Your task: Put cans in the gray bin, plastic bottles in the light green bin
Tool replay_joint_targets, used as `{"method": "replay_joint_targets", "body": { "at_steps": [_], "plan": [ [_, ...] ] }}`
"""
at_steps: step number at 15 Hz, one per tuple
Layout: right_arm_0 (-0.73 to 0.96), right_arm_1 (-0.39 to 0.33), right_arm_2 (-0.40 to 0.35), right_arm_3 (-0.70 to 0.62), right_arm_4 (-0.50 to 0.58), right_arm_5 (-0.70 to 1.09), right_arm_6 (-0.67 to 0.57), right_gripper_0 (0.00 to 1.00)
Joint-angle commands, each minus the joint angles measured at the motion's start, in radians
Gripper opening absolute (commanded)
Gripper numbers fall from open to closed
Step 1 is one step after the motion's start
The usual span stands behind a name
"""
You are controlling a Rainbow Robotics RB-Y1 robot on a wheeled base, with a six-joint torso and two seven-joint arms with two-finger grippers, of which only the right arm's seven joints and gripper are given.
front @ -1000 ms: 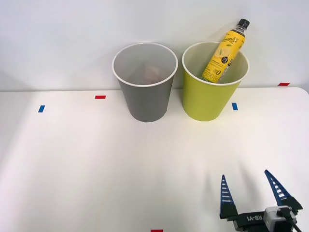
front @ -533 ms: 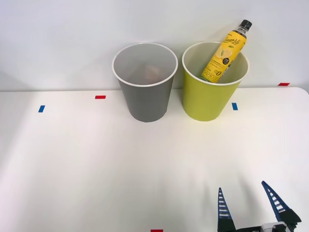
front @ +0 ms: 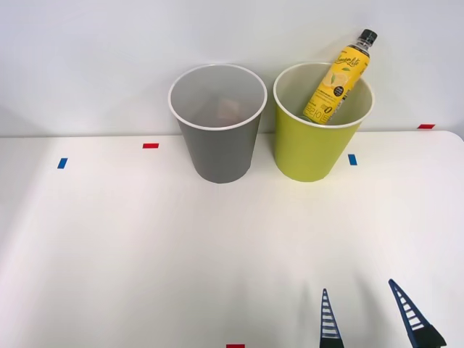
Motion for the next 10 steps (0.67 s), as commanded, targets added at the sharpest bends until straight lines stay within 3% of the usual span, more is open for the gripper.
{"method": "replay_joint_targets", "body": {
  "at_steps": [1, 10],
  "plan": [
    [0.019, 0.006, 0.002, 0.001, -0.019, -0.001, 0.024, 1.0],
    [0.058, 0.013, 0.003, -0.001, -0.033, 0.007, 0.045, 1.0]
  ]
}}
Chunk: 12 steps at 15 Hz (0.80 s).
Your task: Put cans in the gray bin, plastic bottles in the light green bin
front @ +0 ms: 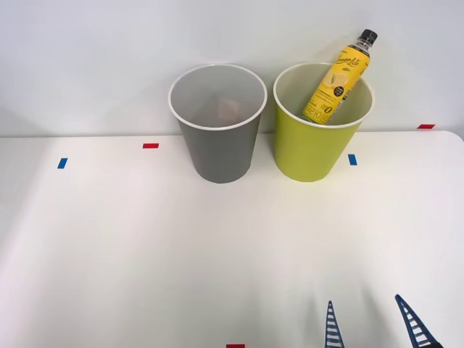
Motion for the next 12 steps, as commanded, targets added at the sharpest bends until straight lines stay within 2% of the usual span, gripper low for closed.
{"method": "replay_joint_targets", "body": {
  "at_steps": [1, 12],
  "plan": [
    [0.002, -0.001, -0.001, -0.002, 0.0, 0.001, 0.001, 1.0],
    [0.002, -0.001, -0.001, -0.002, 0.0, 0.001, 0.001, 1.0]
  ]
}}
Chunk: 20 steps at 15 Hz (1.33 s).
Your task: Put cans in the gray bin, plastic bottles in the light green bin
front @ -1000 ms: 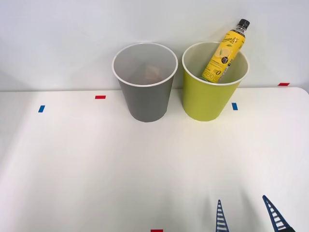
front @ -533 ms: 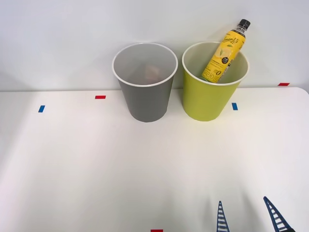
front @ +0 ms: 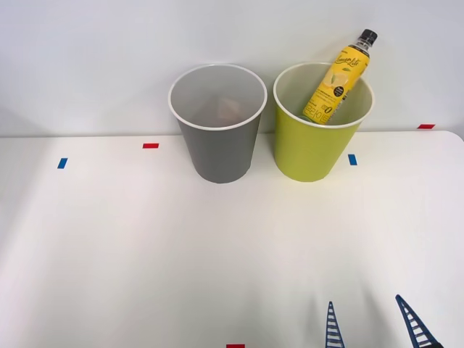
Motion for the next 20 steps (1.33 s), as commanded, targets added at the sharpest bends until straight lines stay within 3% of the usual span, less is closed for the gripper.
{"method": "replay_joint_targets", "body": {
  "at_steps": [1, 20],
  "plan": [
    [0.0, 0.0, 0.0, 0.0, 0.0, 0.0, 0.0, 1.0],
    [0.0, 0.0, 0.0, 0.0, 0.0, 0.0, 0.0, 1.0]
  ]
}}
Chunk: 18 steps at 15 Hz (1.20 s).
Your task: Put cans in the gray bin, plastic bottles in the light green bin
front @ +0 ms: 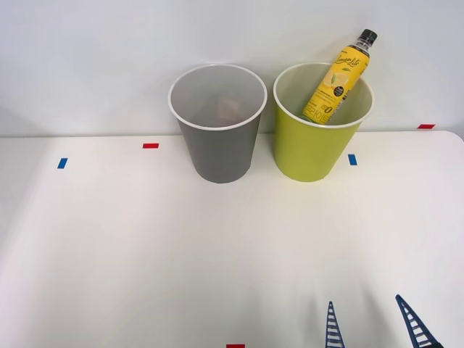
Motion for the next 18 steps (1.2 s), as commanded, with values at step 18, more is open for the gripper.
{"method": "replay_joint_targets", "body": {
  "at_steps": [18],
  "plan": [
    [0.0, 0.0, 0.0, 0.0, 0.0, 0.0, 0.0, 1.0]
  ]
}}
